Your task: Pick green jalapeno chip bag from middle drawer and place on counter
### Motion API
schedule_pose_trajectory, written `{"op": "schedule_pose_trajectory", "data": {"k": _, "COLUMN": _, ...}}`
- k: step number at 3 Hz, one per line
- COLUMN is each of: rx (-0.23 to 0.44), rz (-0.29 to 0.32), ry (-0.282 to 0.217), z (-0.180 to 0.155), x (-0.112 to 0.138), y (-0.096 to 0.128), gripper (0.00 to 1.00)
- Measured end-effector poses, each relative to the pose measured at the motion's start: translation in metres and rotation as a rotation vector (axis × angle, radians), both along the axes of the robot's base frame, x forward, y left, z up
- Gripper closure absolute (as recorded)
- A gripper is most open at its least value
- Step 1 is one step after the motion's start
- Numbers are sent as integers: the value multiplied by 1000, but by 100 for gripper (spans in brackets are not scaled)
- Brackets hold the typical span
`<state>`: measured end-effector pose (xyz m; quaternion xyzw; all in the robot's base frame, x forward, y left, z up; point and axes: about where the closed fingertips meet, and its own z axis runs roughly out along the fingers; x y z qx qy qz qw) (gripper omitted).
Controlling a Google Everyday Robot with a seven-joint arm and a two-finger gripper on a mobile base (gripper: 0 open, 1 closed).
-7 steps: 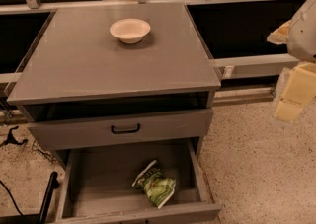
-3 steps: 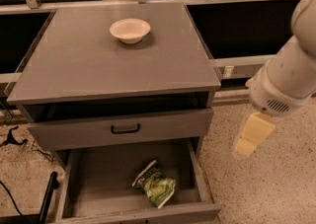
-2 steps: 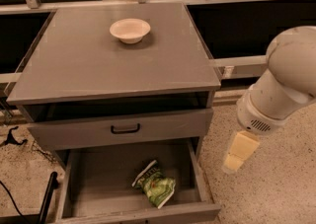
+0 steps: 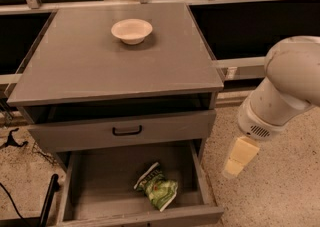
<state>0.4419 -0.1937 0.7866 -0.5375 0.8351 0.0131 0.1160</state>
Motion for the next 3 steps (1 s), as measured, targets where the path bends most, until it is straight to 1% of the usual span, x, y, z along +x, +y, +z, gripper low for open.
{"op": "schedule_pose_trajectory", "data": {"k": 1, "rx": 49, "rz": -53, "ry": 31, "z": -37, "x": 1, "y": -1, "gripper": 0}}
{"op": "schedule_pose_trajectory", "data": {"k": 2, "rx": 119, "rz": -115, "ry": 29, "z": -78, "x": 7, "y": 8, "gripper": 0}}
{"op": "schedule_pose_trajectory", "data": {"k": 3, "rx": 205, "rz": -171, "ry": 0, "z": -114, "x": 15, "y": 25, "gripper": 0}}
